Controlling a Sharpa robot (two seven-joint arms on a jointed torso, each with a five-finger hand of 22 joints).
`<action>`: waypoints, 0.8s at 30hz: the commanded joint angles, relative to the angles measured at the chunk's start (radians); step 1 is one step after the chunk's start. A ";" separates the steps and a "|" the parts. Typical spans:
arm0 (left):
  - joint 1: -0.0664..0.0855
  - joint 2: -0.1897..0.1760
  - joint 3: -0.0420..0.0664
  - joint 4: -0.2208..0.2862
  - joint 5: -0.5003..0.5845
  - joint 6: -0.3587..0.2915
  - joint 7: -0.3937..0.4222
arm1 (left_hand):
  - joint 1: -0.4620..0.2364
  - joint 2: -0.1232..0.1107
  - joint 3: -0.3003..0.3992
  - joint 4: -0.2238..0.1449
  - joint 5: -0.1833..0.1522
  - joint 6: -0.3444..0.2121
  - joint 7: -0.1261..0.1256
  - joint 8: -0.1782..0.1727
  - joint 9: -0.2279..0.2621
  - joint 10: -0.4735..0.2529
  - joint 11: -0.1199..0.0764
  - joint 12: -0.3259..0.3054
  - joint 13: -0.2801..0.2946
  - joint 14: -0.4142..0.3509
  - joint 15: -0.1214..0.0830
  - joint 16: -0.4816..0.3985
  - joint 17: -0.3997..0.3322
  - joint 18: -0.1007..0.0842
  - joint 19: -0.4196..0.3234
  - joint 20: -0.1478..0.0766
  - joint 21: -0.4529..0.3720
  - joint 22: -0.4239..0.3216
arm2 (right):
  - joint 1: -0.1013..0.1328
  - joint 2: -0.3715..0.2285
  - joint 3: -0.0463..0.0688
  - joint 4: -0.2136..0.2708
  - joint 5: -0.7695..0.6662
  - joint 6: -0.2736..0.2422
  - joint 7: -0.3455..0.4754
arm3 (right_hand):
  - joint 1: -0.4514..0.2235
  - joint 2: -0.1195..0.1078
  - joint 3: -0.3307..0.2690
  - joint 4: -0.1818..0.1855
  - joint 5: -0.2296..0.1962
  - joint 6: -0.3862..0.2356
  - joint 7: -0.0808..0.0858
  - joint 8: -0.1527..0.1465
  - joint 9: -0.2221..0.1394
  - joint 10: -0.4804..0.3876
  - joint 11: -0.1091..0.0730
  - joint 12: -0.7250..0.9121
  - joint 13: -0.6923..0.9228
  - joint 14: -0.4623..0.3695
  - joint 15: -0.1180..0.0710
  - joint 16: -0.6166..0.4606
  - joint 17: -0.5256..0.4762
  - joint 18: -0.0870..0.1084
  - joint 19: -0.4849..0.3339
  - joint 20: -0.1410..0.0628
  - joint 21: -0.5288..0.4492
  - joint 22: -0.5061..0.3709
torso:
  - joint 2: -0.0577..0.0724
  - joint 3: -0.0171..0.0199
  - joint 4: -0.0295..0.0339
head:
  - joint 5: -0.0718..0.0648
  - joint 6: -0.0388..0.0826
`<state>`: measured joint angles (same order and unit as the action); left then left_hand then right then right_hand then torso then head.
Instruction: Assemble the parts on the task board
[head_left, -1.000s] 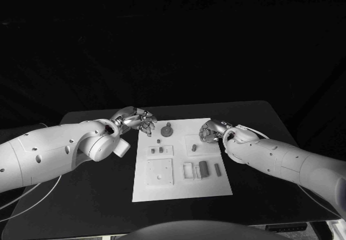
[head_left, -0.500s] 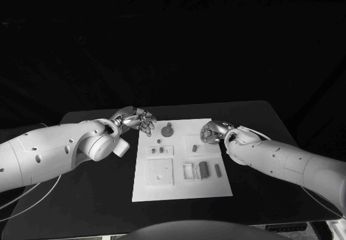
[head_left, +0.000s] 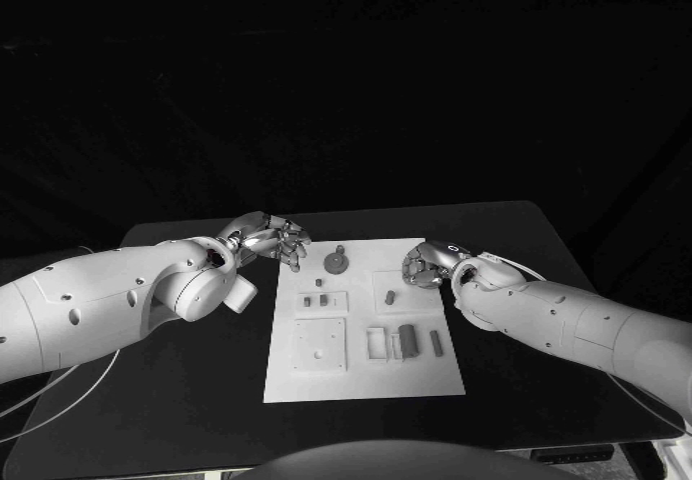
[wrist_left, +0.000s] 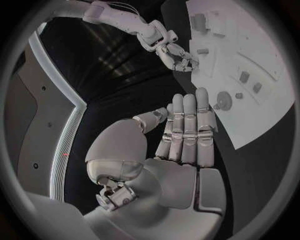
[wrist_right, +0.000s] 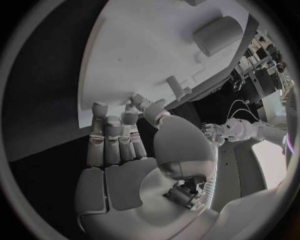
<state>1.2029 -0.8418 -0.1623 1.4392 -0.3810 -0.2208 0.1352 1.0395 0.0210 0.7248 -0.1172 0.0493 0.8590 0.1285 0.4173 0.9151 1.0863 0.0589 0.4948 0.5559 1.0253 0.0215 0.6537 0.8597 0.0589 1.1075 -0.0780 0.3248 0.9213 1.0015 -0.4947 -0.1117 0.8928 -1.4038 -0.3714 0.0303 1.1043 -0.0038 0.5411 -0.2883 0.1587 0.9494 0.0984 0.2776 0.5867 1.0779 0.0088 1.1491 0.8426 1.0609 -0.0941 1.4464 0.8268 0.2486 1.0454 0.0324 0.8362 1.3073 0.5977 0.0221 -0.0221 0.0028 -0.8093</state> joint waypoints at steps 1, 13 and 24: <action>0.002 0.000 0.001 0.001 -0.004 0.010 0.006 | 0.000 -0.012 -0.002 -0.003 -0.001 0.001 0.004 -0.006 0.001 -0.008 0.000 -0.004 0.001 -0.005 0.001 0.001 -0.001 0.011 -0.006 0.001 -0.005 0.001 | 0.001 0.000 0.001 0.004 -0.001 -0.011 0.010 | -0.013 0.000 0.006 -0.001 0.004 0.022 0.015 0.005 -0.001 0.001 -0.007 -0.005 0.000 0.000 -0.005 0.002 -0.001 0.013 0.005 -0.003 0.004 0.014 | 0.001 0.0004 0.0008 | -0.001 0.000; 0.002 -0.002 0.001 -0.002 -0.004 0.011 0.003 | 0.001 -0.013 -0.002 -0.003 -0.001 0.001 0.004 -0.006 0.002 -0.008 0.000 -0.004 0.002 -0.005 0.001 0.002 -0.002 0.011 -0.006 0.001 -0.006 0.002 | 0.012 -0.007 0.004 0.014 0.008 -0.018 0.010 | -0.017 0.003 0.007 0.000 0.005 0.024 0.015 0.005 -0.001 0.003 -0.007 -0.005 0.000 0.001 -0.005 0.003 -0.001 0.013 0.006 -0.003 0.004 0.014 | 0.001 -0.0001 0.0006 | -0.003 0.000; 0.002 -0.006 0.001 -0.004 -0.007 0.014 -0.002 | 0.001 -0.014 -0.002 -0.002 -0.001 0.001 0.004 -0.007 0.003 -0.008 0.000 -0.004 0.002 -0.005 0.001 0.002 -0.002 0.011 -0.006 0.001 -0.006 0.002 | 0.042 -0.049 0.012 0.079 0.038 0.025 -0.004 | -0.029 0.007 0.009 0.001 0.004 0.031 0.012 0.007 0.000 0.006 -0.009 -0.007 -0.001 0.004 -0.007 0.002 -0.001 0.013 0.010 -0.004 0.005 0.013 | 0.001 -0.0009 -0.0003 | -0.004 0.000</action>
<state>1.2033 -0.8485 -0.1626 1.4343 -0.3824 -0.2199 0.1305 1.0433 0.0171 0.7248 -0.1172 0.0493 0.8589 0.1284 0.4134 0.9162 1.0863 0.0589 0.4948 0.5567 1.0253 0.0215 0.6537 0.8589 0.0581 1.1061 -0.0766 0.3248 0.9220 1.0428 -0.5428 -0.0999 0.9661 -1.3804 -0.3689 0.0283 1.0813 0.0027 0.5442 -0.2857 0.1586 0.9589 0.0956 0.2794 0.5862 1.0815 0.0053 1.1484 0.8427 1.0613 -0.0941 1.4464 0.8268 0.2483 1.0491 0.0287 0.8361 1.3073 0.5983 0.0214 -0.0219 -0.0002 -0.8097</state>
